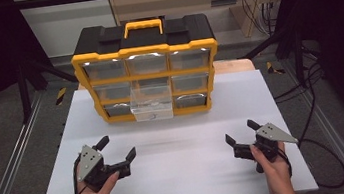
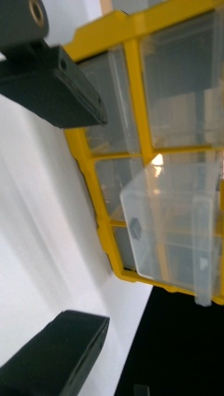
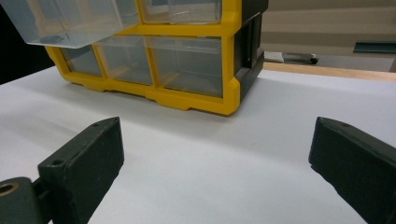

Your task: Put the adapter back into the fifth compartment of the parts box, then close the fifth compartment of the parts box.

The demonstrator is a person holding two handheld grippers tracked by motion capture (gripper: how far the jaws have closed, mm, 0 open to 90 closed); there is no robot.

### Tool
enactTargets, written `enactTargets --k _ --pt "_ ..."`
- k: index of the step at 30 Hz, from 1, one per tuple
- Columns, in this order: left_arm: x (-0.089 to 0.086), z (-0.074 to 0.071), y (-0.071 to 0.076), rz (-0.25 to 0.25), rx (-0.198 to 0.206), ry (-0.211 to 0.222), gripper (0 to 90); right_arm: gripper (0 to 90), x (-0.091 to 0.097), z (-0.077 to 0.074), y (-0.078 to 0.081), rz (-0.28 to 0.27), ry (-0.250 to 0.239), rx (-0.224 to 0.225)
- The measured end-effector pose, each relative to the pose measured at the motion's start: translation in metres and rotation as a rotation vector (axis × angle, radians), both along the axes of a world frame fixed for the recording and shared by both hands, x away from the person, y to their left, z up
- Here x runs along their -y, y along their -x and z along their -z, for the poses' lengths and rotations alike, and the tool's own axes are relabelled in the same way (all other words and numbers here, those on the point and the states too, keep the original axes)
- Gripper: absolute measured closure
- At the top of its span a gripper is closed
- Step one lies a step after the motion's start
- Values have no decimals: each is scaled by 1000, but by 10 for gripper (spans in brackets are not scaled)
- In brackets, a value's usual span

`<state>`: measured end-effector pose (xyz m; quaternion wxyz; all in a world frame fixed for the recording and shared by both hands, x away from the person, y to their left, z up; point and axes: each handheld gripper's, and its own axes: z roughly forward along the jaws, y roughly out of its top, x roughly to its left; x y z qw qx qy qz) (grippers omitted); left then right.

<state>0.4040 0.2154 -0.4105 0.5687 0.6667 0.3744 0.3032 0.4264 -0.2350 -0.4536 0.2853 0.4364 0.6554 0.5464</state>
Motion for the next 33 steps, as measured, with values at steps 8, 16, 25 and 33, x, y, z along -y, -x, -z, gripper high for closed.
enactTargets --k 8,16,25,33 --pt "12 -1 6 0 -14 29 147 38 -5 2 -2 -23 24 -21" --pt "15 -11 9 -8 1 46 260 38 -2 3 -3 -16 13 -34" --pt "34 -20 10 1 -5 49 593 40 -8 6 -6 -21 42 -55" --pt "52 -30 2 16 -27 81 825 37 -7 3 -3 -26 23 -35"
